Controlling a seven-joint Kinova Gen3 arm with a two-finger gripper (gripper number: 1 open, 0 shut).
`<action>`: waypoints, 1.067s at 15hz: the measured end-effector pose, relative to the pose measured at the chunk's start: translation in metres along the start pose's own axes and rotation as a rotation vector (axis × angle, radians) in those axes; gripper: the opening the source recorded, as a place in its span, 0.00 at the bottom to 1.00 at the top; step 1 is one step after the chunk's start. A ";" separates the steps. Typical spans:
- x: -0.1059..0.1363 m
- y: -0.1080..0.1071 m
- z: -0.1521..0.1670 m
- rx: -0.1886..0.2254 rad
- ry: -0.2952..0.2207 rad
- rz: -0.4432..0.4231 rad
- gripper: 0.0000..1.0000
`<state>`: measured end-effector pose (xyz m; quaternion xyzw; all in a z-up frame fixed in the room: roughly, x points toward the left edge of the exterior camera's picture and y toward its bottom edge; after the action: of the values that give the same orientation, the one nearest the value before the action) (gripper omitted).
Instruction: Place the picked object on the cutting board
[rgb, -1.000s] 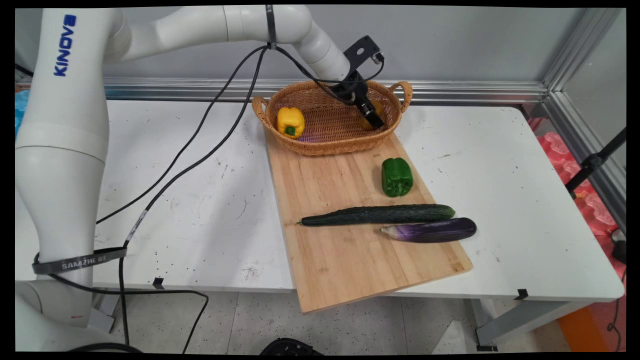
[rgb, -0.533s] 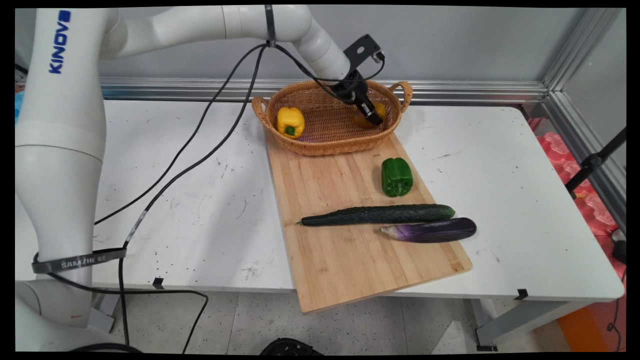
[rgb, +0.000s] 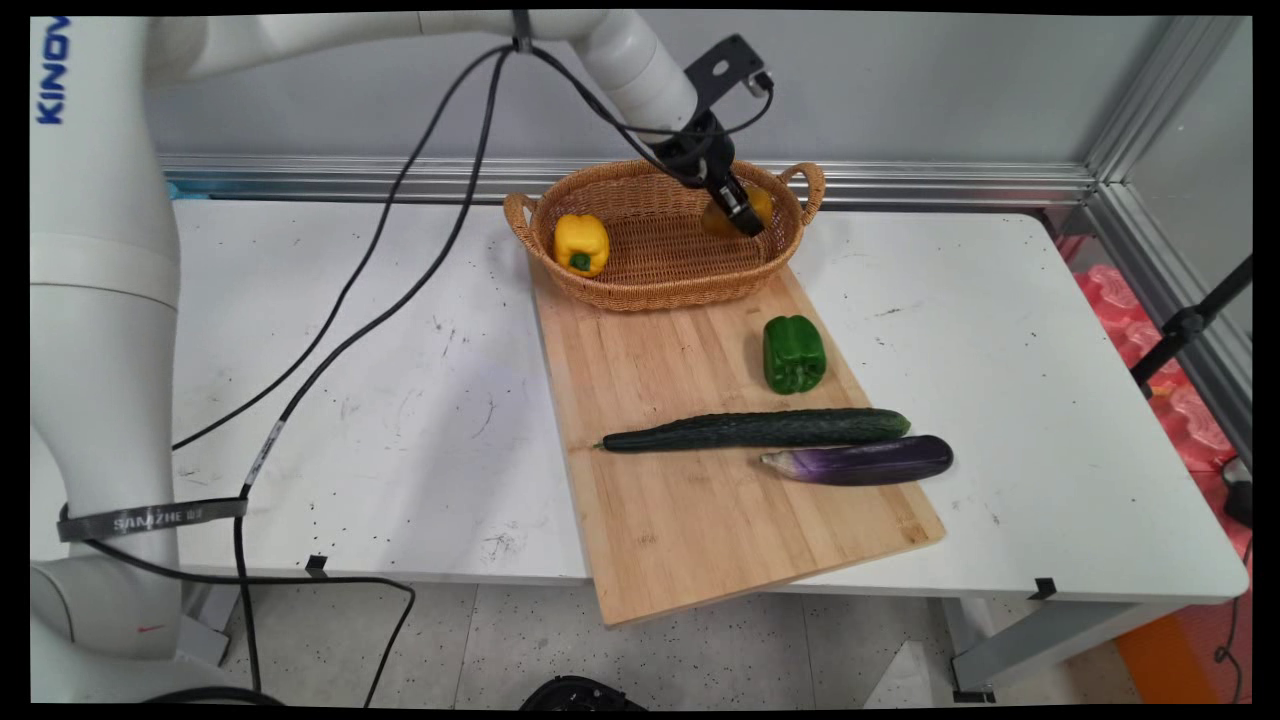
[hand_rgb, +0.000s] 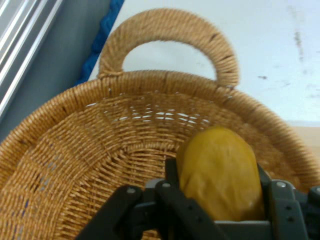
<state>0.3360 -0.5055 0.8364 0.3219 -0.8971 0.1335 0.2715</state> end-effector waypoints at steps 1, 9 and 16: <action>0.004 0.004 -0.009 -0.001 -0.002 0.005 0.00; 0.021 0.056 -0.081 -0.068 -0.040 0.010 0.00; -0.015 0.109 -0.124 -0.160 -0.105 0.014 0.00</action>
<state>0.3250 -0.3641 0.9226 0.2994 -0.9202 0.0462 0.2479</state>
